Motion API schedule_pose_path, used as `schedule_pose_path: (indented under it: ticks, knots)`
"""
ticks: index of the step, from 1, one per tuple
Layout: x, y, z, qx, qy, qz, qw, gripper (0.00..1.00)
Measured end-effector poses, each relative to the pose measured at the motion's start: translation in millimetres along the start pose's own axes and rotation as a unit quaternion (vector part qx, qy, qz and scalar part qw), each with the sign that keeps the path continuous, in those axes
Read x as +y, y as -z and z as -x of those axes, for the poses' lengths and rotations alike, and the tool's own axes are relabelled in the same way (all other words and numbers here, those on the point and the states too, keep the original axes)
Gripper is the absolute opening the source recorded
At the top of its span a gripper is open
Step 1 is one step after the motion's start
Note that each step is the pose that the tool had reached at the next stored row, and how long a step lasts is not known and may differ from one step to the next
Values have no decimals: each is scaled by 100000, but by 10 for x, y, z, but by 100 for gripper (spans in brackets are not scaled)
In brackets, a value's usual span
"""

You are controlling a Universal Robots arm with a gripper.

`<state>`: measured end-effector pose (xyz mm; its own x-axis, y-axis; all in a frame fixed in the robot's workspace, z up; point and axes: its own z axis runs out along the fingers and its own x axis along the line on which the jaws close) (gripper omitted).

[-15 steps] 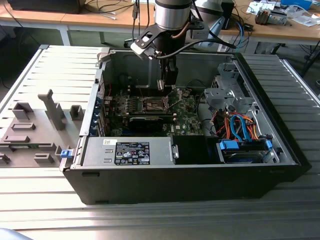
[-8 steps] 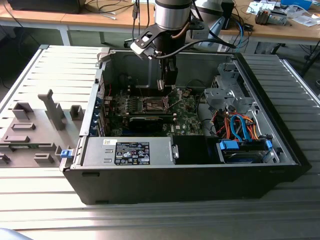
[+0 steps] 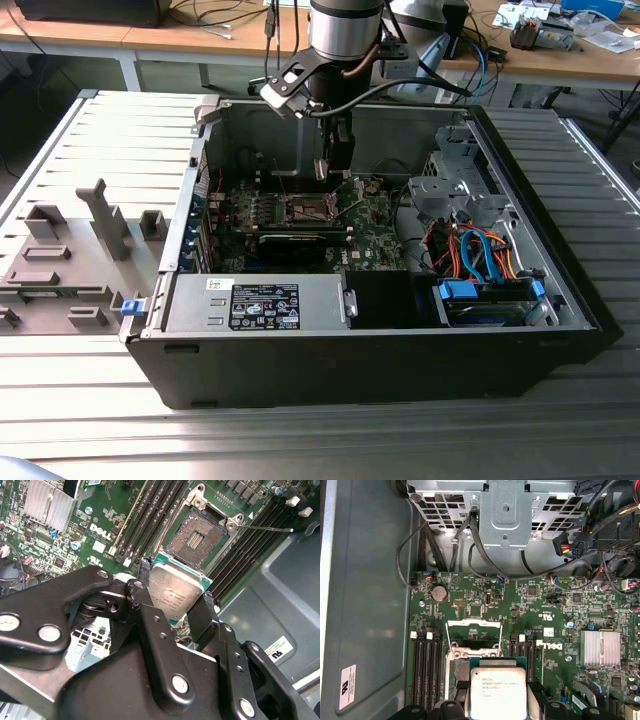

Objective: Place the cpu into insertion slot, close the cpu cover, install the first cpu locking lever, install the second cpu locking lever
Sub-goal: 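Place the cpu into insertion slot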

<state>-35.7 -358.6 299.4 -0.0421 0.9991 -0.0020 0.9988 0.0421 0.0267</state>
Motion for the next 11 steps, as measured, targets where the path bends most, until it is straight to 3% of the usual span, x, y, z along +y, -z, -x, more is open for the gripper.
schedule_pose_path:
  ticks: [11]
  knots:
    - [0,0,0,-19,-721,-2,99997,54]
